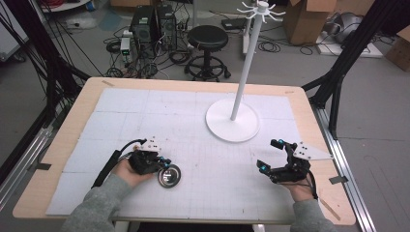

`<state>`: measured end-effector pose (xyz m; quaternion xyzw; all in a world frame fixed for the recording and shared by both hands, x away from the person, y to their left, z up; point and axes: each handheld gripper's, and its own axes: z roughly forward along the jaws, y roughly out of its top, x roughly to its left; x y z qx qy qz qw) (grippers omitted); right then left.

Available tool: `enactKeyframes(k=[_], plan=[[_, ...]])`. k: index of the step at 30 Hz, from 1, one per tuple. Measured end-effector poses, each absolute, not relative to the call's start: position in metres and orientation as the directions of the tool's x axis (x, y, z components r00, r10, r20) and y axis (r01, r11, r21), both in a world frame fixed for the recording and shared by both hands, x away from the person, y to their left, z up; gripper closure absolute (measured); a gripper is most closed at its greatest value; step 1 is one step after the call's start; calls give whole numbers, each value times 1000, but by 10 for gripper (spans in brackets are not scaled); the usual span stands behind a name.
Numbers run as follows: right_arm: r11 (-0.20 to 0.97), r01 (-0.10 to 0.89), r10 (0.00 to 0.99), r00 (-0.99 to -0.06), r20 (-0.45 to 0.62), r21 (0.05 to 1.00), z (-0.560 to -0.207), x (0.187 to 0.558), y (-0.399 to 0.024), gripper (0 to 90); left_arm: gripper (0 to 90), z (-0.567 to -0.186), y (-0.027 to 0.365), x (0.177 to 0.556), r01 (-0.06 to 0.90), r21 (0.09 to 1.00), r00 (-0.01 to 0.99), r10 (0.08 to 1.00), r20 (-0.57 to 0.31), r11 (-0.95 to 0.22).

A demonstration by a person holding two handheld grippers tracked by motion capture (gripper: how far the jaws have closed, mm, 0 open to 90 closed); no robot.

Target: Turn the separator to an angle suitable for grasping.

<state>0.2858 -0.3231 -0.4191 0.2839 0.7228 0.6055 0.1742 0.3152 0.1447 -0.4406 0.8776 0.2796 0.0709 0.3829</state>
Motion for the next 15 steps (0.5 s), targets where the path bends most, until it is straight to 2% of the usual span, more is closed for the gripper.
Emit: enactKeyframes(k=[15], plan=[[103,200,620,-779,94,974,-419,287,-324,14,898,-438,150,301,438,702,836,542,-87,-562]])
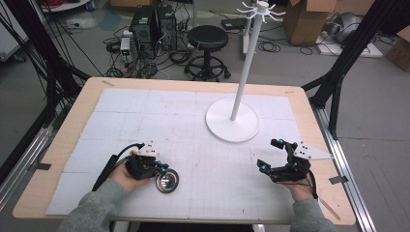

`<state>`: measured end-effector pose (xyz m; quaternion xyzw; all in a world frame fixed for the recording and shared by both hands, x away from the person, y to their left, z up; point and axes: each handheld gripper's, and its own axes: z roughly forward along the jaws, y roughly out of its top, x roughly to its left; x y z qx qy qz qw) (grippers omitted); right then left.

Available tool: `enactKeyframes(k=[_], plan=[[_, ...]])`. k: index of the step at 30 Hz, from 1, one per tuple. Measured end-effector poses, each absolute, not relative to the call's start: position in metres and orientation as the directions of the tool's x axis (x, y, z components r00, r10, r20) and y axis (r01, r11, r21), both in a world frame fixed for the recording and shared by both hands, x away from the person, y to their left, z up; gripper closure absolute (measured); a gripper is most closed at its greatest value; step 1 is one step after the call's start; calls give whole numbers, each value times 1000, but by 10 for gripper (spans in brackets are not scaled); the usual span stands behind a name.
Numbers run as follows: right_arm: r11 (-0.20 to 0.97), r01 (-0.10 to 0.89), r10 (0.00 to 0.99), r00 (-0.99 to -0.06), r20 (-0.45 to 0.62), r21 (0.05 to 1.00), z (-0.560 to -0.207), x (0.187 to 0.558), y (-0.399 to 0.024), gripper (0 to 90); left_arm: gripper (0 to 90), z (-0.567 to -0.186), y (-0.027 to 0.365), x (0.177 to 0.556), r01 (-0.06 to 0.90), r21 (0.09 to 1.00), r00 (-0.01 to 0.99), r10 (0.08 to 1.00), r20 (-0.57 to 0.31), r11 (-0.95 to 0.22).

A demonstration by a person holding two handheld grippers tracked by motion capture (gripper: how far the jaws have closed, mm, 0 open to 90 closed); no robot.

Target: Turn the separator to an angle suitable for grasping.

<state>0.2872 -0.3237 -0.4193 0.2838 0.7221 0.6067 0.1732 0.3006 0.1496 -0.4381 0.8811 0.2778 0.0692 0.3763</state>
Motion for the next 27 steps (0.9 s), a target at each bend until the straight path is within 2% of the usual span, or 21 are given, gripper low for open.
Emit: enactKeyframes(k=[18,27], plan=[[99,200,620,-779,97,975,-419,287,-323,14,898,-442,161,280,435,724,845,520,-124,-535],[105,203,618,-780,96,973,-419,287,-322,14,898,-442,163,268,422,733,849,516,-112,-534]])
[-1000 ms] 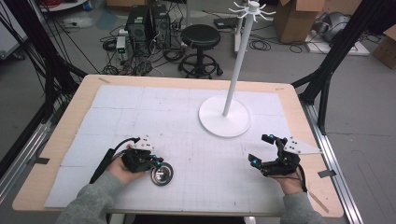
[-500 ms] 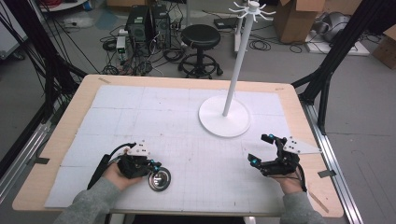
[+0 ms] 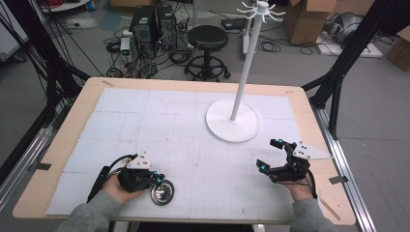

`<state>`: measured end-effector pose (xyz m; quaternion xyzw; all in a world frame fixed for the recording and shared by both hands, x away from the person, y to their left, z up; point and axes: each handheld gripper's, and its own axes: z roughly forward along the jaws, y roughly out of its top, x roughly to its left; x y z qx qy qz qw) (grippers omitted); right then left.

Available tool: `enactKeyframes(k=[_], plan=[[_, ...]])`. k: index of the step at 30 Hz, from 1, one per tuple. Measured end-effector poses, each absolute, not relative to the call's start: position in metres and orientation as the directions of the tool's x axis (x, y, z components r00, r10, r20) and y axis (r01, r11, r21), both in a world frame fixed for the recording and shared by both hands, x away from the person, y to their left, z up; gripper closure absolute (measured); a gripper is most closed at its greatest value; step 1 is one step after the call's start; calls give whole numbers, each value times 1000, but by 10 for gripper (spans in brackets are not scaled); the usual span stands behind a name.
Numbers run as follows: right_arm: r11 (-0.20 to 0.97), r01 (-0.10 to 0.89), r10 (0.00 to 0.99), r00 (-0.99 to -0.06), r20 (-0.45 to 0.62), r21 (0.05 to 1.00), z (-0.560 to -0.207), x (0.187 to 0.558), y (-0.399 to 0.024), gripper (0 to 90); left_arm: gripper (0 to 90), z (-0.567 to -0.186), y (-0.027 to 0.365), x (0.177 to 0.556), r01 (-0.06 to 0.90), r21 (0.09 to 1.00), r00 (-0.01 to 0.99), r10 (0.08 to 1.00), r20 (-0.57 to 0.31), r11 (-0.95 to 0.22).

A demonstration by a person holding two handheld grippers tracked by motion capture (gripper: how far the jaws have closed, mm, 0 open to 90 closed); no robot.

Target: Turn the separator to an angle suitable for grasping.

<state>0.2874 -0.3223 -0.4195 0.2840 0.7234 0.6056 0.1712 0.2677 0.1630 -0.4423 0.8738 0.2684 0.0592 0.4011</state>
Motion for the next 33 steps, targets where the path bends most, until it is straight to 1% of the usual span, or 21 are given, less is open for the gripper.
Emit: enactKeyframes(k=[10,14,17,20,24,26,33], plan=[[104,195,619,-780,90,975,-419,288,-323,14,898,-442,167,261,412,731,856,506,-107,-544],[108,201,620,-779,92,974,-420,288,-323,14,898,-442,166,262,428,722,849,517,-115,-543],[113,199,623,-778,87,973,-420,289,-322,14,898,-442,165,260,410,727,853,513,-92,-551],[111,198,623,-777,87,974,-420,289,-322,14,898,-438,166,259,393,749,848,525,-70,-534],[106,200,624,-776,91,974,-420,289,-323,14,898,-428,177,259,374,792,831,554,-55,-483],[104,196,624,-777,90,975,-420,289,-323,14,897,-425,185,260,371,799,821,570,-44,-473],[103,197,621,-778,92,975,-419,289,-324,14,897,-425,216,262,397,814,775,630,-49,-424]])
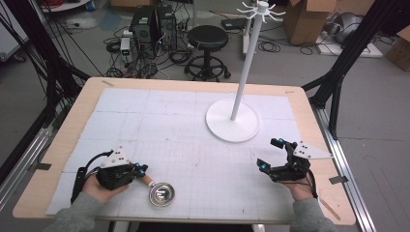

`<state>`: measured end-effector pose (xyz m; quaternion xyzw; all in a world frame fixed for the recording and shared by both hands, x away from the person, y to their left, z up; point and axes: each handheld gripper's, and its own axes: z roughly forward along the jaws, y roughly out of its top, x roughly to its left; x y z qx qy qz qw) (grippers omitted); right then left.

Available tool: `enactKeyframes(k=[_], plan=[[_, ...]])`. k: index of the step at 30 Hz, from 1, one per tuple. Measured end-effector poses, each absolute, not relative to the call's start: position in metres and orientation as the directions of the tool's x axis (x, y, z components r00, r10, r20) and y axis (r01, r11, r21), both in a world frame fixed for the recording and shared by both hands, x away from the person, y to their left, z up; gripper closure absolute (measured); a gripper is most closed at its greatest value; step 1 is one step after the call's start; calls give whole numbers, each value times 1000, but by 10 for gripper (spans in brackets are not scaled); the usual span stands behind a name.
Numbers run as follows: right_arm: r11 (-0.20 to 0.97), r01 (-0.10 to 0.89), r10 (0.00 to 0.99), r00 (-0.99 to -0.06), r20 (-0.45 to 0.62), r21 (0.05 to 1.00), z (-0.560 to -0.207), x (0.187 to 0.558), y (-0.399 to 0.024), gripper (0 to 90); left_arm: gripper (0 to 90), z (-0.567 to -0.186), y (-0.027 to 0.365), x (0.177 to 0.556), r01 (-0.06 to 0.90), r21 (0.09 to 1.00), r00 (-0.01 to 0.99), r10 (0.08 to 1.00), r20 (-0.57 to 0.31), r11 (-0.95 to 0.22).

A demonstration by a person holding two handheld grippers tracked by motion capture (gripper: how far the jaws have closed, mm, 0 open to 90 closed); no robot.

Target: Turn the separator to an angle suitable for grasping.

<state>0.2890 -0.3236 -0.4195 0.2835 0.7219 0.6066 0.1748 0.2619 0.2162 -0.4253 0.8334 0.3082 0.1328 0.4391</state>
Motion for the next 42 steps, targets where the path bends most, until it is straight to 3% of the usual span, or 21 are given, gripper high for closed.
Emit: enactKeyframes(k=[19,42], plan=[[108,198,623,-777,89,974,-420,293,-320,14,897,-435,242,254,459,787,737,672,-79,-411],[122,207,626,-775,87,971,-421,291,-320,14,896,-449,230,271,483,772,719,690,-80,-414]])
